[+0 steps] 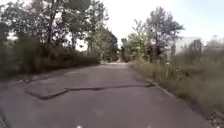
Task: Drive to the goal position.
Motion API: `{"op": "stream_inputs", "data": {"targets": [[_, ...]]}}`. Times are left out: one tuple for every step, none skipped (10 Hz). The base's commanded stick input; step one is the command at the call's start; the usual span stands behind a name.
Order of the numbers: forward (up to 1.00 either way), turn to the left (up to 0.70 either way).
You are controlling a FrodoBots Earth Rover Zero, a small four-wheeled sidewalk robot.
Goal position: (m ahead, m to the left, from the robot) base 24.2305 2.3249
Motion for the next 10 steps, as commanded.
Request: {"op": "stream_inputs", "data": {"targets": [[1.00,-0.11],[1.00,-0.08],[1.00,-0.06],[1.00,-0.06],[1.00,-0.06],[1.00,-0.06],[1.00,-0.06],[1.00,-0.06],[1.00,-0.06],[1.00,-0.06]]}}
